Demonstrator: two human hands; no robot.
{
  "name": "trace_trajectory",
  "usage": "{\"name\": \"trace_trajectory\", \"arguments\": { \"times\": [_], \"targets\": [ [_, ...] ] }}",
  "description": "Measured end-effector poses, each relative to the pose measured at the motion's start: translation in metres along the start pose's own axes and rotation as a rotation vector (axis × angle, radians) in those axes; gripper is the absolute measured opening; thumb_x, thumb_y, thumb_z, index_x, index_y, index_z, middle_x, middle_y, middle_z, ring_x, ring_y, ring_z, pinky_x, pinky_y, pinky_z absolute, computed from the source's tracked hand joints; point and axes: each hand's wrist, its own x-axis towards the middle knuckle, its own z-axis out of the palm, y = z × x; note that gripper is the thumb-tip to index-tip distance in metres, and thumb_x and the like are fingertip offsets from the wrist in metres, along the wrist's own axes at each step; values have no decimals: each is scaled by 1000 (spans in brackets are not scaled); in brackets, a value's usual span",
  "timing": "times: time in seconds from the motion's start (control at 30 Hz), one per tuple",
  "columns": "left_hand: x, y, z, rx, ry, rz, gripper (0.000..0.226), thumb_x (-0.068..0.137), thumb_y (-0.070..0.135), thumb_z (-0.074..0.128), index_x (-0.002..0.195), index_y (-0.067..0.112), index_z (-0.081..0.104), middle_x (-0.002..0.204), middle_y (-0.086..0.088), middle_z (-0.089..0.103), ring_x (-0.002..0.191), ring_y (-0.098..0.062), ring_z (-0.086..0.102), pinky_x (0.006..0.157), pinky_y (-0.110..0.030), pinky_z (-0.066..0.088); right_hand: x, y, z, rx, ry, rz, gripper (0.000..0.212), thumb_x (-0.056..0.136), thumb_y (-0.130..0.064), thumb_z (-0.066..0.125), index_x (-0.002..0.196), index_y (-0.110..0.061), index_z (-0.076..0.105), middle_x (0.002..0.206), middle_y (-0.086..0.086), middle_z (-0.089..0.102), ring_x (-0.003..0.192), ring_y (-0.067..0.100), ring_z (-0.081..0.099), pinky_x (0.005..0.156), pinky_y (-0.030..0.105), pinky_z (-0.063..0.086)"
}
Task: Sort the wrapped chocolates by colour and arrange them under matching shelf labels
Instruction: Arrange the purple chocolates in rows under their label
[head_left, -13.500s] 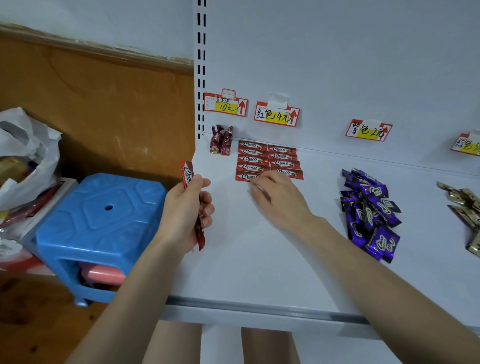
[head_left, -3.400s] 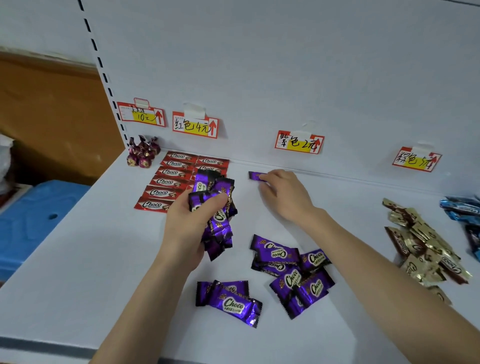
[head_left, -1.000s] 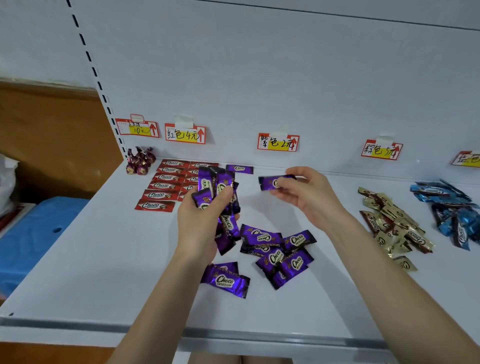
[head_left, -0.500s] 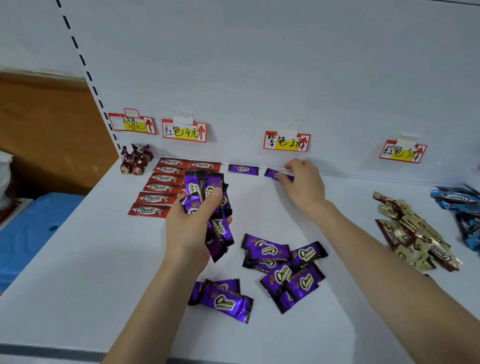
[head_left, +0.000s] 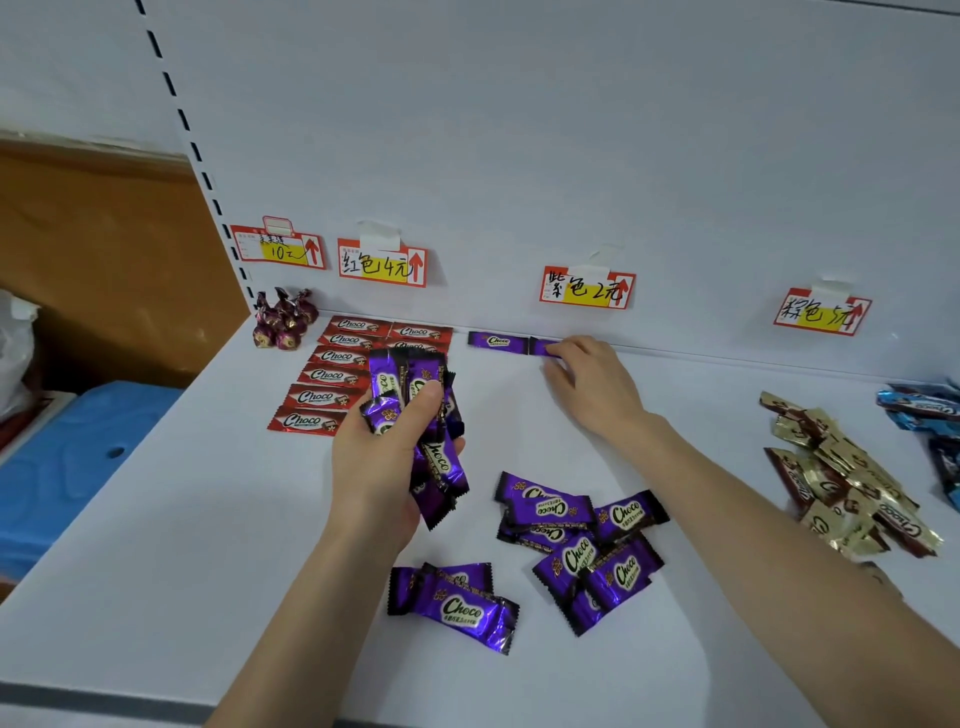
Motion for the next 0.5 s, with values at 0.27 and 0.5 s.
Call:
{"name": "trace_trajectory", "arguments": {
  "times": [0.27, 0.5],
  "targets": [
    [-10, 4, 7, -152, 7, -109, 24, 78, 16, 71, 100, 17, 62, 78, 0, 74, 69, -20, 72, 51, -27, 55, -10, -23, -22, 189, 65, 32, 32, 95, -19, 47, 124, -5, 53, 128, 11, 50, 117, 20, 46, 92, 19, 33],
    [-25, 7, 20, -322, 86, -108, 19, 83, 15, 69, 99, 20, 60, 85, -2, 74, 72, -18, 72, 50, -28, 55, -85, -102, -86, 772, -36, 81, 9, 79, -40, 60, 73, -34, 63, 76, -15, 67, 73, 7, 64, 68, 21, 50]
  ]
}}
